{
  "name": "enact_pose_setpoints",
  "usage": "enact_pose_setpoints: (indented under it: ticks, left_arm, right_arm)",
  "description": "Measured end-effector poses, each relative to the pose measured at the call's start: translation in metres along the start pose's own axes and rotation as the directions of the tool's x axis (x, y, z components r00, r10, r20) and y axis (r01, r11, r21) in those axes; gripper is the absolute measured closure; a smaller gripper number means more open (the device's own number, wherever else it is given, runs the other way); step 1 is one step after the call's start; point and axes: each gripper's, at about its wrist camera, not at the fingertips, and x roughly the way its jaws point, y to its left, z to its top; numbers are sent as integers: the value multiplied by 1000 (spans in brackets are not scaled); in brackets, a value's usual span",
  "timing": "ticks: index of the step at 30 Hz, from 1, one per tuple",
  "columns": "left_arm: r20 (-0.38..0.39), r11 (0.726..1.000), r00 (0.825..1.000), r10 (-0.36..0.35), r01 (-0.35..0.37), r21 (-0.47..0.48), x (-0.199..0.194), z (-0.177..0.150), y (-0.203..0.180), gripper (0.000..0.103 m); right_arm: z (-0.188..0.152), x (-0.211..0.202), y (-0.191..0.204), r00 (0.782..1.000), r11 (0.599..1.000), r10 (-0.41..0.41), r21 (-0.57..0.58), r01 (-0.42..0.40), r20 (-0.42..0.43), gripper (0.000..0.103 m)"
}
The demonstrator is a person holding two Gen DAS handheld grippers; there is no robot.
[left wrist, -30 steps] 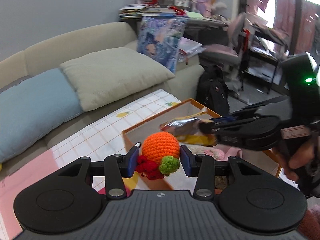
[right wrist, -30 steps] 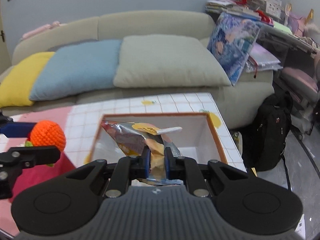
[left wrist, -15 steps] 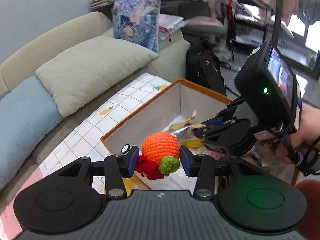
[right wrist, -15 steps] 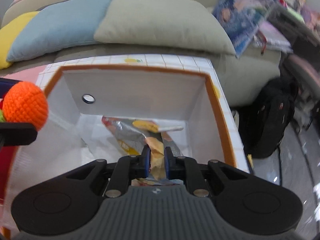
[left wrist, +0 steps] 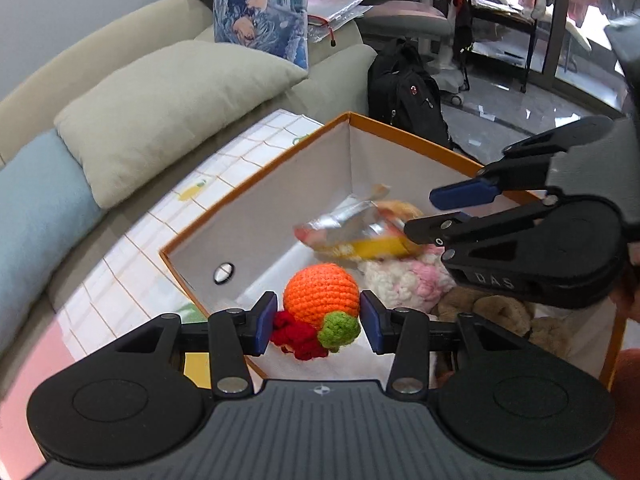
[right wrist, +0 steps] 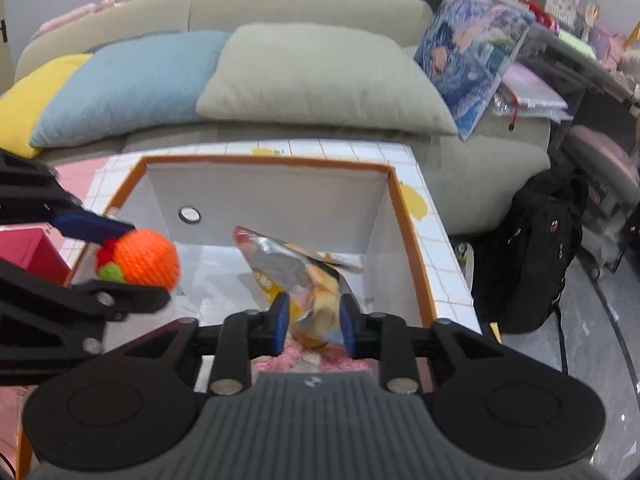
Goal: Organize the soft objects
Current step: 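Carry the snack packet and crocheted fruit into the orange box and release both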
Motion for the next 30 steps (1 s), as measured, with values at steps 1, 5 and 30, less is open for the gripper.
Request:
enact_pose_setpoints:
  ticks: [1,5,30]
  left_arm:
    - [-3,1000,1000,1,-1,2,0,-1,-1,52]
    - [5,1000,1000,16,-16,9,-1,-1,-6,49]
    - [280,996,957,78,-63,-63,-132,-49,-19,38]
  right_arm:
    - [-1,-3,1,1000,1000,-5,1,5,9,69]
    - [-5,-7,1,999,999,-34,6,34,6,69]
    - [-33,-102,55,981,998,-27,52,17,190,45]
